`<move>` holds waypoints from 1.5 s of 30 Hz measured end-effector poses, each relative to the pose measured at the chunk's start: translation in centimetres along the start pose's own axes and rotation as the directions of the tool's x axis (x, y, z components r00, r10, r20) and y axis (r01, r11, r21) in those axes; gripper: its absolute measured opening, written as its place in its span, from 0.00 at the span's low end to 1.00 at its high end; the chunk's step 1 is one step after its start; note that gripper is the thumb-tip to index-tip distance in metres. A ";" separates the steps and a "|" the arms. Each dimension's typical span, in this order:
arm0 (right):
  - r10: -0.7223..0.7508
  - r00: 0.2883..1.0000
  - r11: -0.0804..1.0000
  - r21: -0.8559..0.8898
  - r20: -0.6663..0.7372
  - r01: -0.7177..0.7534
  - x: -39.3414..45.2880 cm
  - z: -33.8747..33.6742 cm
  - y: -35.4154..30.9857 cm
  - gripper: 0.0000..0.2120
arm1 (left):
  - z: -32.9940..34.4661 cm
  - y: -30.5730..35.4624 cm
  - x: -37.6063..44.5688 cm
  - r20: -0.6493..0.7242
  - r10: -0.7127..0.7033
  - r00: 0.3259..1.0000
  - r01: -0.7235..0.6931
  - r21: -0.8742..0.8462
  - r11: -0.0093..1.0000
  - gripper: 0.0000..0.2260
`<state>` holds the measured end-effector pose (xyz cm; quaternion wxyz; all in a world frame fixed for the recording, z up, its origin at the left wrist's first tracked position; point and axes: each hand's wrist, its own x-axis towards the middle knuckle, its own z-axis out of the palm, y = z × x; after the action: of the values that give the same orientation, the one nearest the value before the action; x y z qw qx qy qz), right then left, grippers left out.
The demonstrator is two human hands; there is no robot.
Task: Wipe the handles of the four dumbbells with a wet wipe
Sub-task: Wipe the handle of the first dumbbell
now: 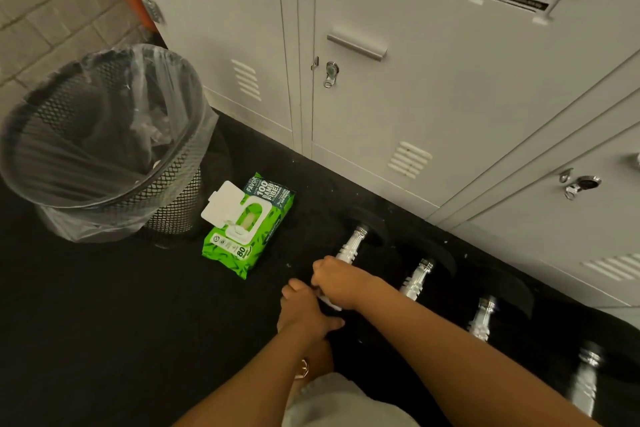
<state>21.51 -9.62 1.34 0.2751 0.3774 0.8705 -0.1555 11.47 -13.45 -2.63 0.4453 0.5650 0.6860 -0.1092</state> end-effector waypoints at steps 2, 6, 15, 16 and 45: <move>0.016 0.999 1.000 0.000 -0.034 -0.016 0.5 0.0 -0.2 0.14 | 0.0 0.0 0.1 0.007 -0.002 1.000 0.002 0.004 1.000 0.45; 0.037 0.999 0.999 -0.029 -0.020 -0.037 1.4 0.0 -0.9 0.11 | 0.0 -0.2 0.2 0.015 -0.005 1.000 0.005 0.014 1.000 0.48; 0.042 0.999 0.998 -0.036 -0.022 -0.043 2.2 0.6 -0.7 0.10 | -0.2 -0.2 0.4 0.049 -0.011 0.999 0.010 0.009 1.000 0.50; 0.035 0.999 0.999 -0.037 -0.027 -0.036 2.2 0.8 -0.7 0.10 | -0.2 -0.1 0.4 0.042 -0.006 0.999 0.005 0.018 1.000 0.50; 0.035 0.994 0.998 0.057 -0.099 -0.030 1.7 2.4 1.1 0.13 | -0.5 0.3 0.0 0.058 -0.036 0.998 0.030 0.100 0.995 0.51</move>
<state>22.25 -9.02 -1.68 0.2232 0.4063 0.8722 -0.1560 11.46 -13.02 -2.28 0.4352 0.5714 0.6754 -0.1670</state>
